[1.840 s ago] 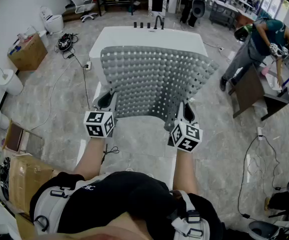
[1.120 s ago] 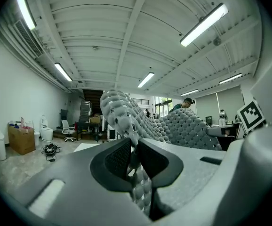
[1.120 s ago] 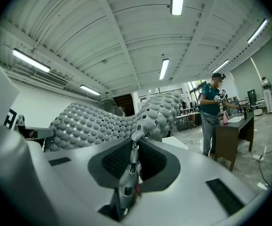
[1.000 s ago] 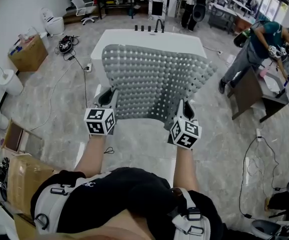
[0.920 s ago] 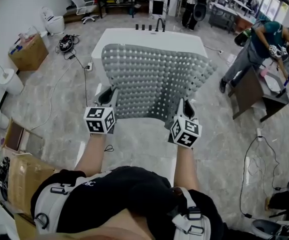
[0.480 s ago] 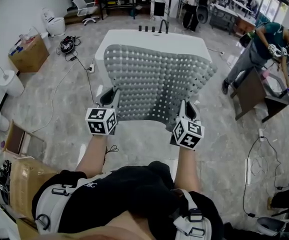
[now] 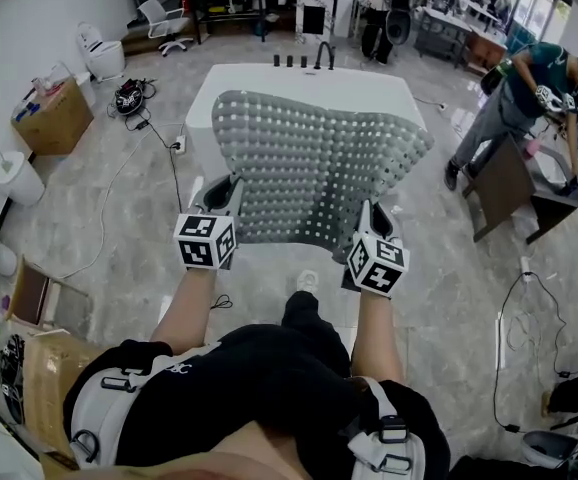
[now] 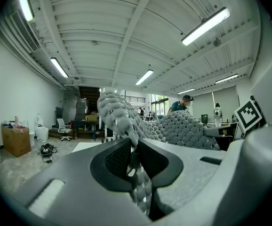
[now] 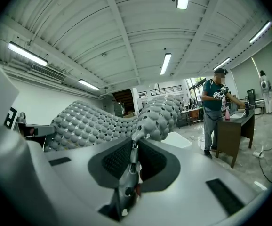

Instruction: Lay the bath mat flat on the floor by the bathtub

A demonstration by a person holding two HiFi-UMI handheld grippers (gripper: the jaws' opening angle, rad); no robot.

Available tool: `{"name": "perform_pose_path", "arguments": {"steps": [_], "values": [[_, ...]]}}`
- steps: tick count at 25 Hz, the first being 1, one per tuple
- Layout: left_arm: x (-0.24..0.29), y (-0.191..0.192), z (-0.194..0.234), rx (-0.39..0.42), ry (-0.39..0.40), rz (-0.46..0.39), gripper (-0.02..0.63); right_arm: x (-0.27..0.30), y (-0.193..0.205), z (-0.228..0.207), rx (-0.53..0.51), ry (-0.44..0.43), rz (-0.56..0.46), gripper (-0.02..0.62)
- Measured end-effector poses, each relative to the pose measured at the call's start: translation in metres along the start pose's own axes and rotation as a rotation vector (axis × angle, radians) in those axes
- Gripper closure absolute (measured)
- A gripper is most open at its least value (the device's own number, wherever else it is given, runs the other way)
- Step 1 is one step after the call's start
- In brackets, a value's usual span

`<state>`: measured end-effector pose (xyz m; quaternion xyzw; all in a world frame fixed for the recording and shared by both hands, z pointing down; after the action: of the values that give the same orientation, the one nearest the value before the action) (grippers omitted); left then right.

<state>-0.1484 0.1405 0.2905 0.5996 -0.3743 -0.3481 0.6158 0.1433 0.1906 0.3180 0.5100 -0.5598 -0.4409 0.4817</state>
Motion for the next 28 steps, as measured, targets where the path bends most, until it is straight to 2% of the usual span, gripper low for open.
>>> {"name": "perform_pose_path", "arguments": {"steps": [8, 21, 28], "values": [[0.086, 0.007, 0.014, -0.004, 0.005, -0.001, 0.560, 0.082, 0.003, -0.034, 0.027, 0.009, 0.010, 0.548], [0.277, 0.002, 0.084, -0.016, -0.043, 0.056, 0.560, 0.298, -0.021, -0.070, 0.027, -0.022, 0.068, 0.548], [0.356, 0.002, 0.110, -0.038, -0.064, 0.099, 0.560, 0.391, -0.034, -0.085, 0.023, -0.053, 0.098, 0.548]]}}
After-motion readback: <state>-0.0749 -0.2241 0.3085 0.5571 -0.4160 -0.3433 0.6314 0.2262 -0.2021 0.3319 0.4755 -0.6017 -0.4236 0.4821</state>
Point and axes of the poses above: the fingertips, and each gripper's own axes: x forward along the fingers, z to its left, y out of its underside, the point moved 1 cm from there along -x, backward along the fingers, and after that the axes turned 3 degrees about -z, right-handed, at the moved point
